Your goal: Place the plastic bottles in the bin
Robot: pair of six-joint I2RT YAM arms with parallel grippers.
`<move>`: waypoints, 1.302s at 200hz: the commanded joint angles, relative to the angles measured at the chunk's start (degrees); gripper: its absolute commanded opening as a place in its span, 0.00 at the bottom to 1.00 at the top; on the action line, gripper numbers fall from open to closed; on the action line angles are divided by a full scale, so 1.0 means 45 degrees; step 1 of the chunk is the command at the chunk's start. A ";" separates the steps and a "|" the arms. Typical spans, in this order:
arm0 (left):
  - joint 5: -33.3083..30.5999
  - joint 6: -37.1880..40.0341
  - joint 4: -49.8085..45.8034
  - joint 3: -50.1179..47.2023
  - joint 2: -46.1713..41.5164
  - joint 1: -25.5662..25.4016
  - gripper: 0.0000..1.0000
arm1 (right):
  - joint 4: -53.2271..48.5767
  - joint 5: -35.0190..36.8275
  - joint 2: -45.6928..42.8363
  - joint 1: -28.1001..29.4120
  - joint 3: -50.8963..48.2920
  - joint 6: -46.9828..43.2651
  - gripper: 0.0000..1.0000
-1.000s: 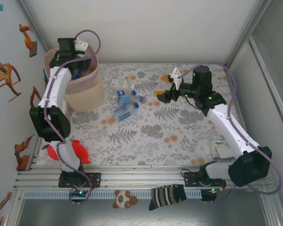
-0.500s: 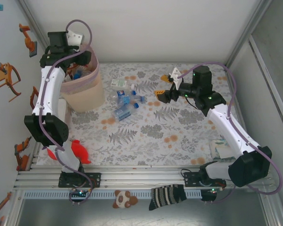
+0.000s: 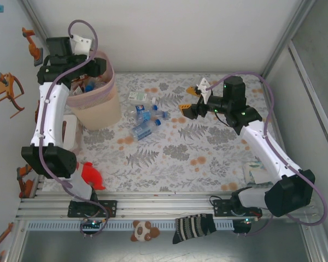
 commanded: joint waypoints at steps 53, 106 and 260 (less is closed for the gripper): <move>-0.0122 0.0479 -0.1376 -0.0998 -0.1152 -0.3277 0.59 | 0.0351 0.1512 -0.0396 0.0118 -0.0252 0.2191 0.75; -0.1354 0.0650 -0.1827 -0.3029 -0.1222 -0.5396 0.60 | 0.0131 0.3087 -0.1056 0.0124 -0.0684 0.4277 0.73; -0.3467 0.0629 -0.1155 -0.6254 0.1552 -0.6380 0.69 | -0.1443 0.4555 -0.2901 0.0117 -0.1883 0.6540 0.73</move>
